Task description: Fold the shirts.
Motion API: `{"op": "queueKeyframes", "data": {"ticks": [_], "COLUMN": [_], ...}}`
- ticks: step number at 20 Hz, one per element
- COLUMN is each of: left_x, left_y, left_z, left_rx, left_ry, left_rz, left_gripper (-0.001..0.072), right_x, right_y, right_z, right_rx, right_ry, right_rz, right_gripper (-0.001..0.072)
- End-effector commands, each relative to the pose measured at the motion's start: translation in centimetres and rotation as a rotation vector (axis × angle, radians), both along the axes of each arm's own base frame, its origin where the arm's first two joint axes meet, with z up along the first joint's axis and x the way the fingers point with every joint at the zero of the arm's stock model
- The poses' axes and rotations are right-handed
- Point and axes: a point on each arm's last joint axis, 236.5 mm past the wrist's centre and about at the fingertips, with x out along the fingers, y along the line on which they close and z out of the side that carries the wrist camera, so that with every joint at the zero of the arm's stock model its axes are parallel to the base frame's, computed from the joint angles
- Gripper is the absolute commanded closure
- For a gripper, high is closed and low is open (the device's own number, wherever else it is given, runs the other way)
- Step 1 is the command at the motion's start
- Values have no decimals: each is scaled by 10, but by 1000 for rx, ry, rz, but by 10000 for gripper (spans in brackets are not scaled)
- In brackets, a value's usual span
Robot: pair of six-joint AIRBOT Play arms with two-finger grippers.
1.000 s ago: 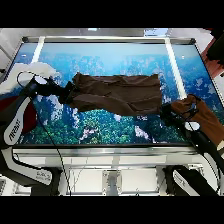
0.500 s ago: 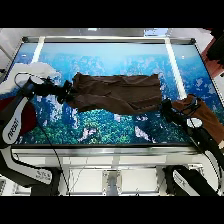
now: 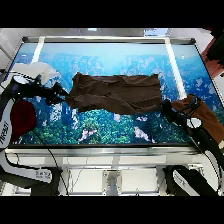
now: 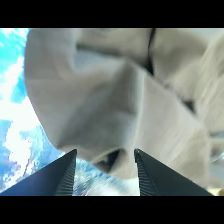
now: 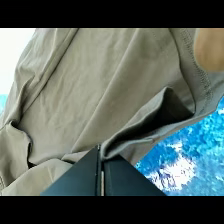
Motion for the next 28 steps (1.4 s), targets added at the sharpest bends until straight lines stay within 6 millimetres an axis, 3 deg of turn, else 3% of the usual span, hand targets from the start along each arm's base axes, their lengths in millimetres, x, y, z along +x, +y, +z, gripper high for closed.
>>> {"op": "queueKeyframes", "data": {"ticks": [1, 5, 12, 13, 14, 15, 18, 20, 22, 24, 26, 28], "left_x": [-4, 9, 19, 19, 19, 21, 37, 52, 78, 100, 98, 78], "left_y": [-29, -51, -49, -49, -49, -48, -43, -48, -65, -76, -79, -82], "left_z": [-5, -2, -3, -3, -3, -3, 1, 13, 55, 127, 197, 270], "left_rx": [37, 38, 35, 34, 35, 39, 72, 28, -104, -192, -166, -111], "left_ry": [-26, -71, -65, -64, -65, -77, -170, -234, -387, -654, -865, -1033], "left_rz": [-87, -67, 12, 12, 11, 11, 1, 36, 85, 70, 0, -78], "left_gripper": [267, 266, 281, 366, 559, 692, 698, 699, 700, 701, 701, 701], "right_x": [-2, -3, -2, -2, -1, 1, 10, 13, 15, 21, 28, 26], "right_y": [4, 4, 3, 3, 1, -2, -20, -27, -27, -23, -23, -19], "right_z": [-1, -2, -1, -1, -1, 0, 7, 12, 28, 64, 121, 189], "right_rx": [1, 2, -1, -2, -7, -18, -65, -80, -178, -349, -479, -578], "right_ry": [9, 11, 9, 8, 4, -6, -51, -75, -127, -224, -339, -459], "right_rz": [19, 23, 19, 18, 13, 1, -60, -85, -21, 100, 159, 197], "right_gripper": [686, 686, 686, 686, 686, 686, 687, 688, 689, 689, 690, 690]}}
